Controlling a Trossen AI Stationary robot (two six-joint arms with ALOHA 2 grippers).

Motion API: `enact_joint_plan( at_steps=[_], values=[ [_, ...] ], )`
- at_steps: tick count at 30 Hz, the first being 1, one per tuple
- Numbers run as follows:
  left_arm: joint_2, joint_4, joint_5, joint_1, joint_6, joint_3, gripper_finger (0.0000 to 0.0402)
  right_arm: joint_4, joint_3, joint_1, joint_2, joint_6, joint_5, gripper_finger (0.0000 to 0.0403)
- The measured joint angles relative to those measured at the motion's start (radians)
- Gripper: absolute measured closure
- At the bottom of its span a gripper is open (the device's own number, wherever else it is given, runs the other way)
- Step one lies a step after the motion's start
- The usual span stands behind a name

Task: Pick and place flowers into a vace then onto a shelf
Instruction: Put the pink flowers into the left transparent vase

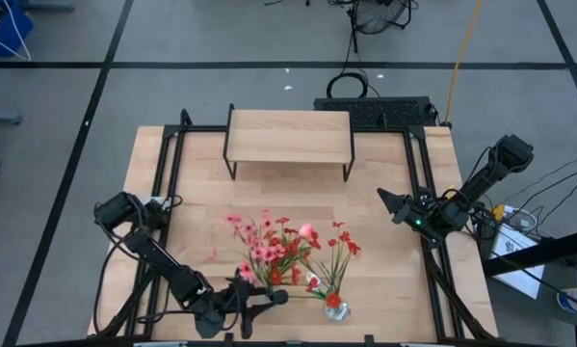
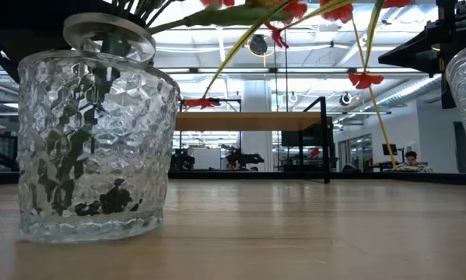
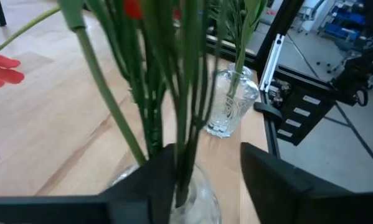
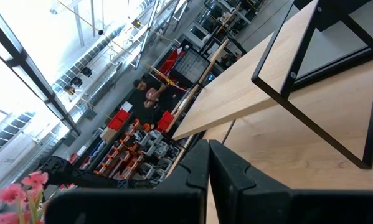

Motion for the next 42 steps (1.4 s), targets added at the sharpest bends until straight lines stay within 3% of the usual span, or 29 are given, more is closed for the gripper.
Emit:
enact_joint_plan(
  at_steps=[6, 11, 18, 25, 29, 32, 35, 42],
  values=[
    [-0.002, -0.015, -0.071, -0.035, 0.002, 0.0, 0.0159, 0.0, 0.0, 0.0, 0.0, 0.0, 0.0, 0.0399],
    [-0.011, -0.036, -0.09, -0.052, 0.003, -0.001, 0.0148, 0.0, 0.0, 0.0, 0.0, 0.0, 0.0, 0.0398],
    [-0.017, -0.025, 0.061, 0.009, -0.05, 0.002, 0.0166, 0.0, 0.0, 0.0, 0.0, 0.0, 0.0, 0.0399],
    [-0.016, -0.143, -0.03, -0.012, -0.107, 0.047, 0.0193, 0.0, 0.0, 0.0, 0.0, 0.002, 0.0, 0.0399],
    [-0.016, -0.248, 0.035, 0.02, -0.152, 0.103, 0.0211, 0.0, 0.0, 0.0, 0.0, 0.0, 0.0, 0.0399],
    [-0.017, -0.345, 0.124, 0.044, -0.076, 0.151, 0.0222, 0.0, 0.0, 0.0, 0.0, 0.0, 0.0, 0.0399],
    [-0.014, -0.456, 0.082, 0.04, -0.131, 0.2, 0.0231, 0.0, 0.0, 0.0, 0.0, 0.001, 0.0, 0.0399],
    [-0.018, -0.546, 0.147, 0.06, -0.198, 0.23, 0.0237, 0.0, 0.0, 0.0, 0.0, 0.0, 0.0, 0.0399]
  ],
)
